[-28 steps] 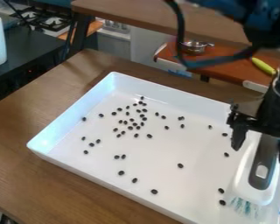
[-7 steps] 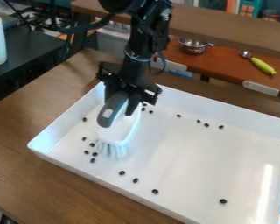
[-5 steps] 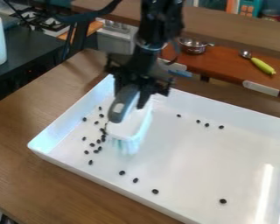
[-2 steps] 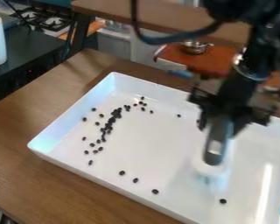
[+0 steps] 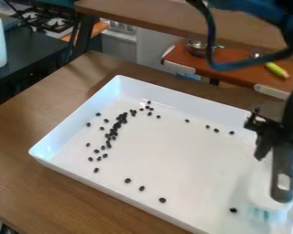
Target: Sweep into pile
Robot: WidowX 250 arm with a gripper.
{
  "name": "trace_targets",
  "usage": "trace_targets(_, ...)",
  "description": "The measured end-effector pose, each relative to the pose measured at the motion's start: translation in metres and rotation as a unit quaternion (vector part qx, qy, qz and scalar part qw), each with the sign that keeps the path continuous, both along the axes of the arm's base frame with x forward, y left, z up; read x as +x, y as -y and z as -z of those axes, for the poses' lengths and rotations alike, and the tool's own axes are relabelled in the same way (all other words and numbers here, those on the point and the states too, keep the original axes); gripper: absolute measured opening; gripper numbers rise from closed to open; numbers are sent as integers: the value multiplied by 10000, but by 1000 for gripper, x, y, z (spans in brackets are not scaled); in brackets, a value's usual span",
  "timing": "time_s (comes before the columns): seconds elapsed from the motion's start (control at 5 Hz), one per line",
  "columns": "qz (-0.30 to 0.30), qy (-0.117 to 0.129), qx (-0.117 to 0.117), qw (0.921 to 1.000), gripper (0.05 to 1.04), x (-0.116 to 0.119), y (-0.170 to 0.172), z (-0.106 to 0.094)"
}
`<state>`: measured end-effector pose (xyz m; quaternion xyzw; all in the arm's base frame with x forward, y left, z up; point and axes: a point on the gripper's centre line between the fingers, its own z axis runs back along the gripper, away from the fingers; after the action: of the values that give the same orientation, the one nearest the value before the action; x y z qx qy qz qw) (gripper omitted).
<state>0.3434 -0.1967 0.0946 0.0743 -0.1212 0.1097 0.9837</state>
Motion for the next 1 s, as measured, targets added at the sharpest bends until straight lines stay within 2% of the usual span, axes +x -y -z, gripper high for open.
trace_targets(0.2, -6, 56, 31, 10000, 514, 0, 3, 4)
trace_targets(0.4, 5, -103, 189, 9998, 514, -10, -6, 22)
trace_targets(0.6, 98, -128, 241, 9996, 514, -22, -19, 24)
trace_targets(1.0, 94, -223, 299, 9993, 514, -31, -68, 24)
